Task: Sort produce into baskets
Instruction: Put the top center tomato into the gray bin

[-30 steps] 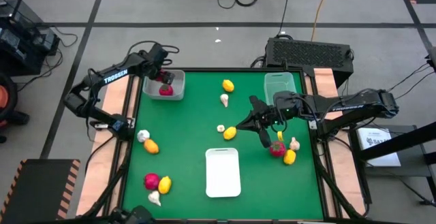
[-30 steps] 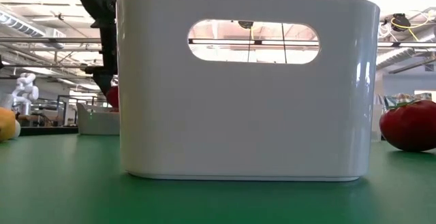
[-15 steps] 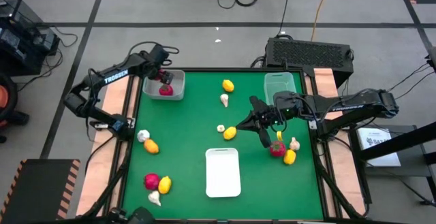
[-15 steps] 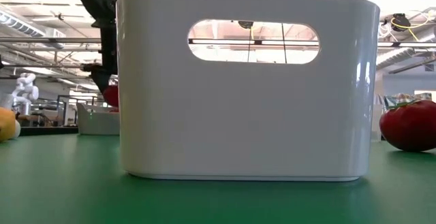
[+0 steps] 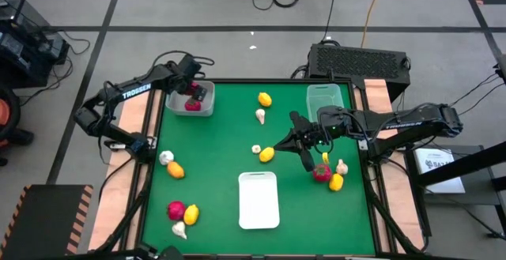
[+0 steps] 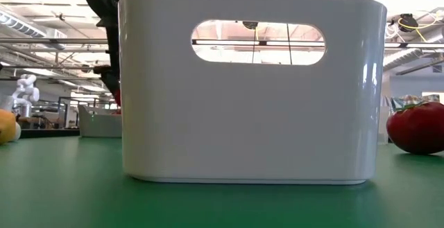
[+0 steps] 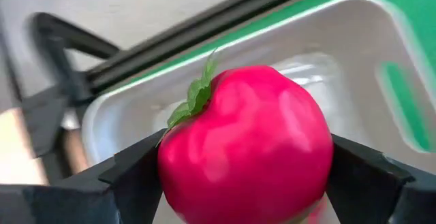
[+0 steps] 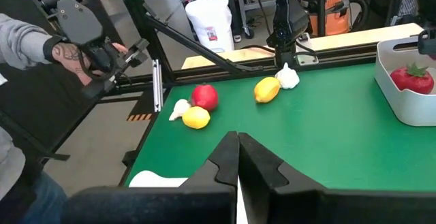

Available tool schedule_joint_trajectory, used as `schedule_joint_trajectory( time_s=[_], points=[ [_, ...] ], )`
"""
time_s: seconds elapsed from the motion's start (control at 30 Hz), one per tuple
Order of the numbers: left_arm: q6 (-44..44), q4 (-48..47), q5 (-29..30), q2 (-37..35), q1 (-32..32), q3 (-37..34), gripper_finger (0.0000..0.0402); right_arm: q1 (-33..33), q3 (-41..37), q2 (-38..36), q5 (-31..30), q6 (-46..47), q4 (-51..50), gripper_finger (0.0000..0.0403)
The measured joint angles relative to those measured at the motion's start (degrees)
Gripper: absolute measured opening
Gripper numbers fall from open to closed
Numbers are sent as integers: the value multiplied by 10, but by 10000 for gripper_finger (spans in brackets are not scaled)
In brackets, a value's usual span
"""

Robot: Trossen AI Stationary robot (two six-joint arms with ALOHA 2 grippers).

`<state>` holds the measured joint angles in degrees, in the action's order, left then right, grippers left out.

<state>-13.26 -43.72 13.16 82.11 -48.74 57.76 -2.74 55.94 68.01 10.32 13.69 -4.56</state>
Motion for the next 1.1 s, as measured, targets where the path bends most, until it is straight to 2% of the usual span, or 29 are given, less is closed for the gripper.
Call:
schedule_joint_trajectory(
  time_s=[0.23, 0.47, 0.93, 1.1],
  points=[
    [-58, 34, 5, 0, 1, 0, 338, 0, 0, 0, 0, 0, 0, 0],
    [-52, 73, 5, 6, 2, 0, 338, 0, 0, 0, 0, 0, -1, 0],
    [-44, 75, 6, 50, 15, 0, 338, 0, 0, 0, 0, 0, -3, 0],
    [-89, 77, -3, 54, 16, 0, 338, 0, 0, 0, 0, -15, -3, 0]
  ],
)
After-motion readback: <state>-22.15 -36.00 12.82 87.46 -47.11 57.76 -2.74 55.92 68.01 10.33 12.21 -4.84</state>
